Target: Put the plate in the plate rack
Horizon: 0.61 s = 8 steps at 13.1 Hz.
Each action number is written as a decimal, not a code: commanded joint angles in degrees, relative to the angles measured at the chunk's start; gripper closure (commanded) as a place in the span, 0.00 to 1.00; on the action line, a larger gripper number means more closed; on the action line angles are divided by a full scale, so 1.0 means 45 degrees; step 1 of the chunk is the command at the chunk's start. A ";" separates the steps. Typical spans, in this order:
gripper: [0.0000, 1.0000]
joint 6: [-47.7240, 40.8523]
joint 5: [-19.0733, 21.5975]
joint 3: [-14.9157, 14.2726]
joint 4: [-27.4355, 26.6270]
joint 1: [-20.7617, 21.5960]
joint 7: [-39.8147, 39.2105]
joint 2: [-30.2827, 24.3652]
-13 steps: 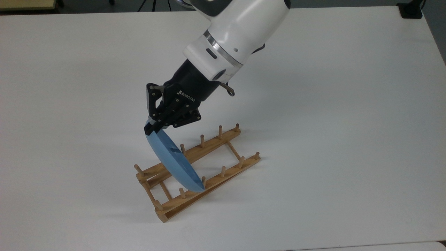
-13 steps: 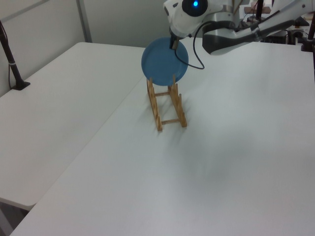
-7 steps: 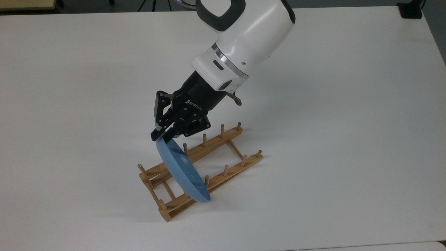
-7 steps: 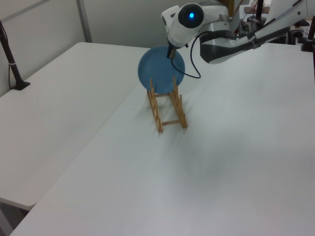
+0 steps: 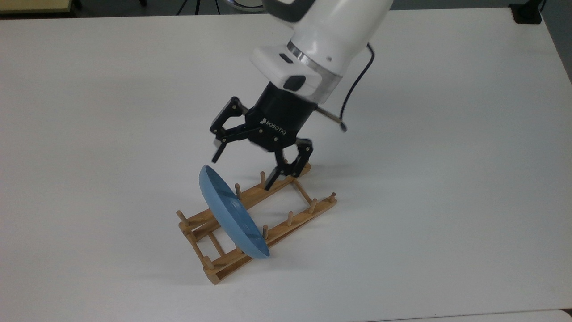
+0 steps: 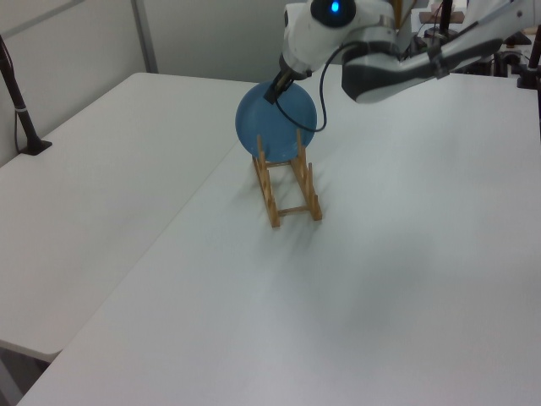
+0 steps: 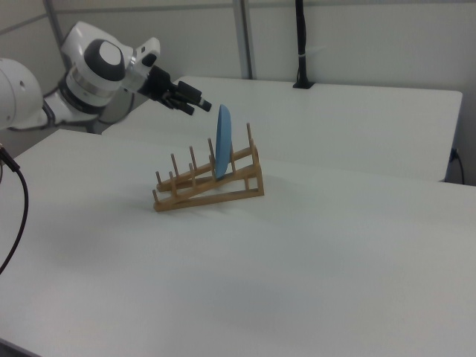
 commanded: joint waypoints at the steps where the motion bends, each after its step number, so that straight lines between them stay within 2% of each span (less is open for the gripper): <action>1: 0.00 -0.1802 0.4514 0.0768 -0.0850 -0.0426 -0.1477 -0.1558; 4: 0.00 -0.4754 0.8426 0.1005 -0.1086 -0.1362 -0.3935 -0.2399; 5: 0.00 -0.6137 0.9831 0.1044 -0.1493 -0.1830 -0.5144 -0.3021; 6: 0.00 -0.6615 1.0174 0.1238 -0.1961 -0.2144 -0.5504 -0.3530; 8: 0.00 -0.6815 1.0197 0.1900 -0.3170 -0.3138 -0.5954 -0.4682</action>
